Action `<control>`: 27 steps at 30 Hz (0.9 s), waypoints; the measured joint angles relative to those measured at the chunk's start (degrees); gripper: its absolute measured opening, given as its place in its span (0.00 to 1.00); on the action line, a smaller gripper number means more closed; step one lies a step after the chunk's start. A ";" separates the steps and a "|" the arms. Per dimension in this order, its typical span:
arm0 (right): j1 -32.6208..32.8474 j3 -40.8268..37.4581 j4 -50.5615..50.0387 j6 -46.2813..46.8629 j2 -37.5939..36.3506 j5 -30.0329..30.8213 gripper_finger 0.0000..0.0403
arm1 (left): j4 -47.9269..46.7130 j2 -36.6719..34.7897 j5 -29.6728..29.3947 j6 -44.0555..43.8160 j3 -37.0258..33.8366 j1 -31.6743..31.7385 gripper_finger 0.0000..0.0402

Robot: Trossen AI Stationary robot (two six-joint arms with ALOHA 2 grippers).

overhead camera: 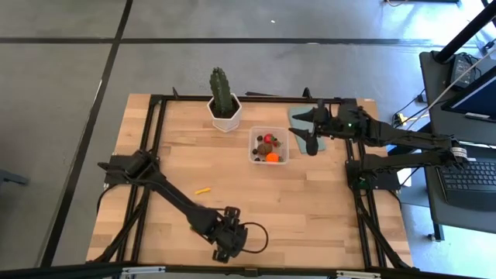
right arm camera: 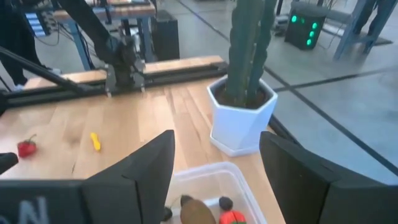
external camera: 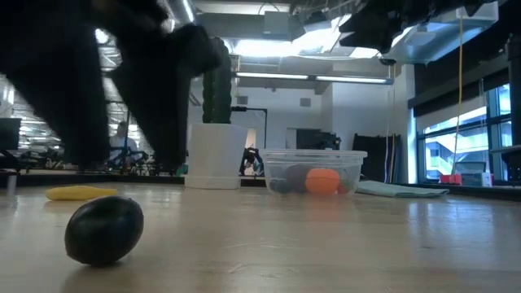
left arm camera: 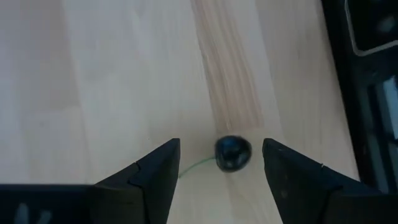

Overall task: Pick and placing Produce into tupperware
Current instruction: Put the cherry into the transparent bin

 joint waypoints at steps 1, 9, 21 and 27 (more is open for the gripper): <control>0.00 0.00 -0.52 -0.03 0.00 0.01 0.59 | 0.03 0.52 0.37 0.00 0.00 0.00 0.55; 0.00 0.00 -1.50 -0.24 0.00 0.01 0.59 | 1.21 4.28 3.90 -0.04 -0.01 0.11 0.55; 0.00 0.00 -1.50 -1.73 0.00 0.02 0.59 | 1.19 4.80 4.15 -0.08 0.09 0.08 0.55; 0.00 0.00 -1.50 -1.77 0.00 0.02 0.59 | 1.12 4.80 3.70 -0.09 0.07 0.08 0.48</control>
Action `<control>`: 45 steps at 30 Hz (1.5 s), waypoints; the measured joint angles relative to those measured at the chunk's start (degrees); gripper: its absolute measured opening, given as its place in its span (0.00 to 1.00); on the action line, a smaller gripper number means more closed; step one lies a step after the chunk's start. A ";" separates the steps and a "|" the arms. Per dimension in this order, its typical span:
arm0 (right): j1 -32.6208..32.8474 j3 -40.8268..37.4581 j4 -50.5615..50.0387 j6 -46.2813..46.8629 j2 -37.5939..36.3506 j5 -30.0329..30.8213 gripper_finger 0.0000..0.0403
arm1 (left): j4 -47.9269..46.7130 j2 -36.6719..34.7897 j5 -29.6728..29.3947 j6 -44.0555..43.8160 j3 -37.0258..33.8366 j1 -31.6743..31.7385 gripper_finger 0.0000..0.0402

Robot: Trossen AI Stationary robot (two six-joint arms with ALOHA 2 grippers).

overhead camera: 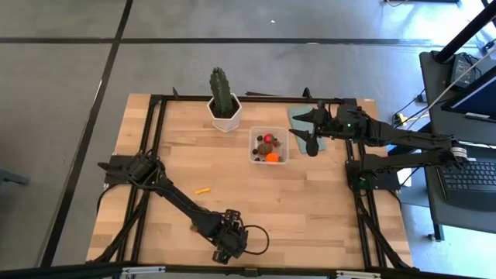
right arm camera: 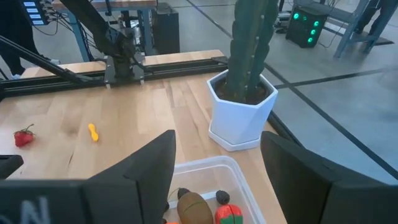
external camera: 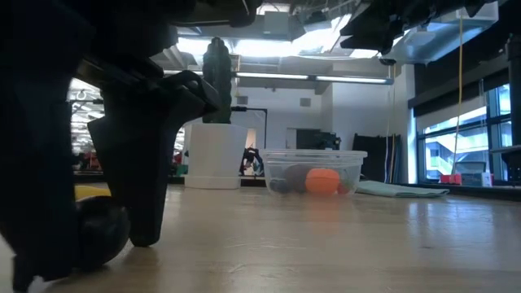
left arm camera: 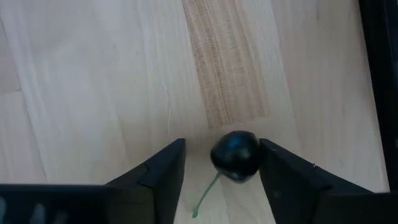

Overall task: Pick and placing Produce into tupperware
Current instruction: Put the cherry into the transparent bin

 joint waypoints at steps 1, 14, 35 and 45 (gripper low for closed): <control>0.00 0.00 0.00 0.00 0.00 0.00 0.59 | -0.02 0.00 0.00 0.00 -0.02 0.00 0.46; 0.00 0.00 0.00 -0.02 0.00 0.02 0.59 | -0.04 -0.02 0.06 -0.03 -0.07 0.54 0.25; -0.01 0.00 0.44 0.33 -0.02 0.02 0.59 | -10.46 -0.28 -1.84 10.88 11.74 15.77 0.28; 0.00 0.00 0.46 1.27 -2.63 0.02 0.59 | -13.86 -0.35 -9.46 17.03 15.67 29.45 0.27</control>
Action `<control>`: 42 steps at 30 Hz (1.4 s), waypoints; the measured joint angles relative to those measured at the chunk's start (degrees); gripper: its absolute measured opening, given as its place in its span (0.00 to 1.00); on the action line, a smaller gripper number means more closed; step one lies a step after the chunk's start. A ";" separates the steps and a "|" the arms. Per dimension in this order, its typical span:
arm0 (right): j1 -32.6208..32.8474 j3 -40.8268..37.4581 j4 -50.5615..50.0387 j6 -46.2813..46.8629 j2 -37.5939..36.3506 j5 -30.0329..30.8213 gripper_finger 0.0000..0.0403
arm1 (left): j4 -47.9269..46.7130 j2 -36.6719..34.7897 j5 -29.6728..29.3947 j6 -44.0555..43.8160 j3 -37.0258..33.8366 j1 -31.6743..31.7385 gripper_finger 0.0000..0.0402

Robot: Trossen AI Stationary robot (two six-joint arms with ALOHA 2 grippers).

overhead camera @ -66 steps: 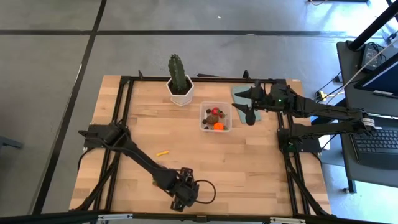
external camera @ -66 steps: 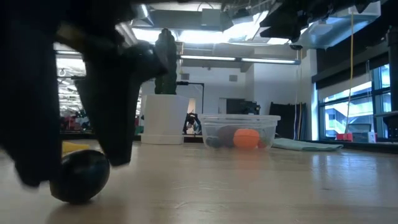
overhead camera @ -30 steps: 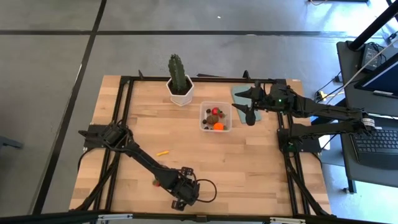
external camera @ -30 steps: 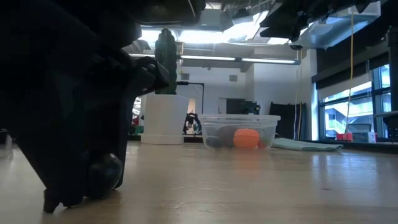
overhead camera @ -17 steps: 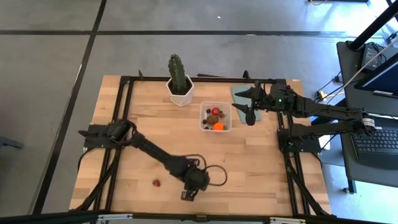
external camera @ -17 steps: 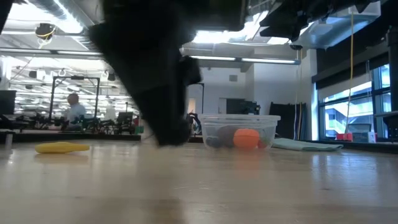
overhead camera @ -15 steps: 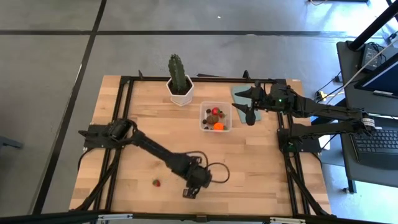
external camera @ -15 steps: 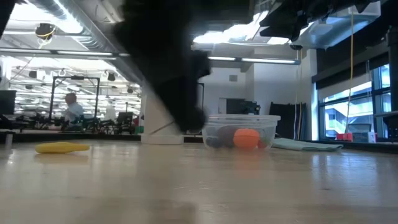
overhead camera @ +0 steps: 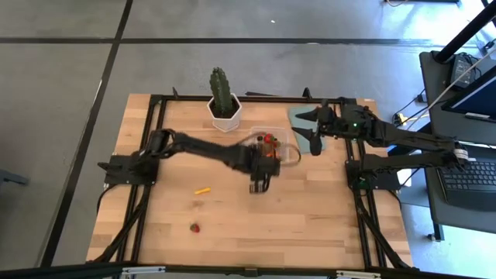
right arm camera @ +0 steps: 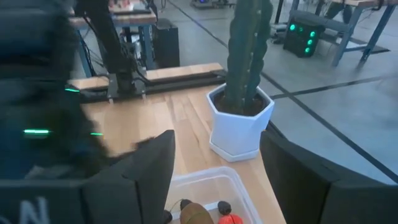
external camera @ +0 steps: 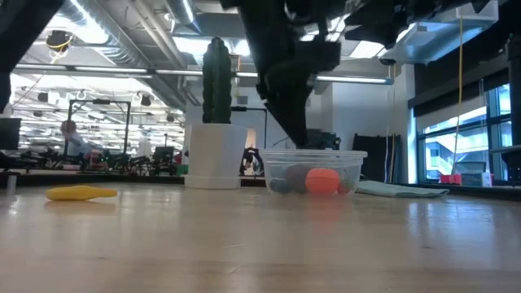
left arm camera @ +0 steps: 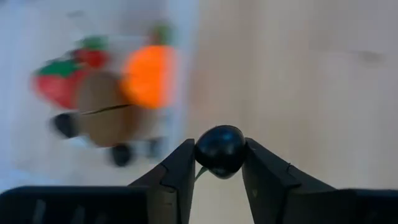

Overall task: Pick and placing Produce into tupperware
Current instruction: Put the cherry into the transparent bin

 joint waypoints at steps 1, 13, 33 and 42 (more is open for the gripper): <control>-0.02 0.00 -0.02 0.41 -0.47 0.00 0.59 | -0.02 0.00 -0.24 0.00 0.00 1.41 0.28; -0.01 0.00 -0.24 0.46 -3.96 0.00 0.59 | 1.20 -0.02 6.06 -1.93 0.01 13.39 0.29; -0.04 0.00 -0.89 0.36 -3.86 0.17 0.59 | 6.11 -0.02 9.64 -2.16 0.02 14.54 0.31; -0.02 0.00 -0.89 0.39 -3.86 0.18 0.59 | 6.29 -0.04 8.52 -4.96 0.02 15.99 0.29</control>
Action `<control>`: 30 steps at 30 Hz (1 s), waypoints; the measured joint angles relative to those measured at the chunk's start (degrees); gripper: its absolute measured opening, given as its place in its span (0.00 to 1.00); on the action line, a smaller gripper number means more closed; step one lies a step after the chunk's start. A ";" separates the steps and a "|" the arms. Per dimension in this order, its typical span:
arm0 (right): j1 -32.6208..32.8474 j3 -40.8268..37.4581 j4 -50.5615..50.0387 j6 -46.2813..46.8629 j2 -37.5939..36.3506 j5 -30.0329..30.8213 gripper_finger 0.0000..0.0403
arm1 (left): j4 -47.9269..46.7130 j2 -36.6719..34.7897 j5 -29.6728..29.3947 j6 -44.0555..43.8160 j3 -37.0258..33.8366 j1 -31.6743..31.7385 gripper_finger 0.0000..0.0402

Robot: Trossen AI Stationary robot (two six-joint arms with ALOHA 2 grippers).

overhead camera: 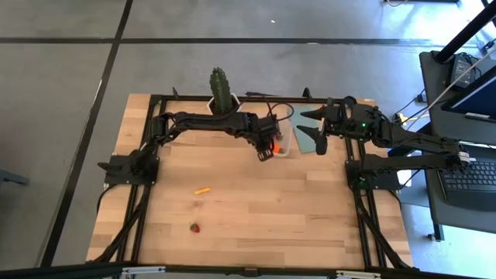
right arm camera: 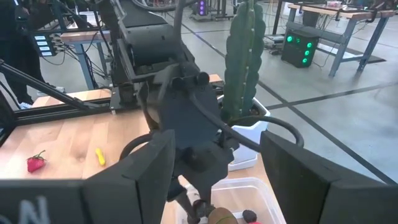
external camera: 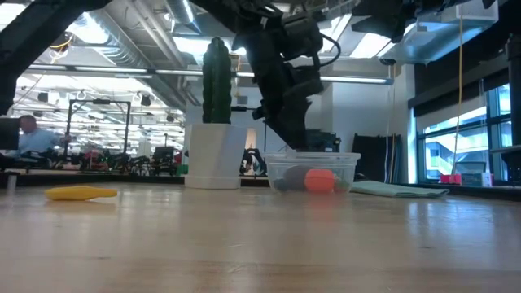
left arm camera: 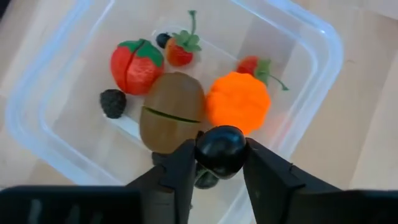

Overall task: Pick and placing Produce into tupperware
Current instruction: Put the cherry into the transparent bin, then put the corn into the transparent bin

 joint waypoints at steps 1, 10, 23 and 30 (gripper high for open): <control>0.00 0.00 0.00 0.02 0.00 0.01 0.59 | 0.00 0.00 0.04 0.00 0.00 -0.06 0.32; 0.00 0.00 0.00 0.04 0.02 0.00 0.59 | -0.01 0.00 -1.59 0.00 0.00 -0.07 0.46; 0.03 0.00 -1.14 0.04 0.04 0.01 0.59 | -24.98 -8.35 4.03 3.01 0.07 -7.81 0.47; 0.00 0.00 -2.73 -0.14 0.04 0.01 0.59 | -28.79 -13.52 4.08 -2.93 0.07 -14.76 0.47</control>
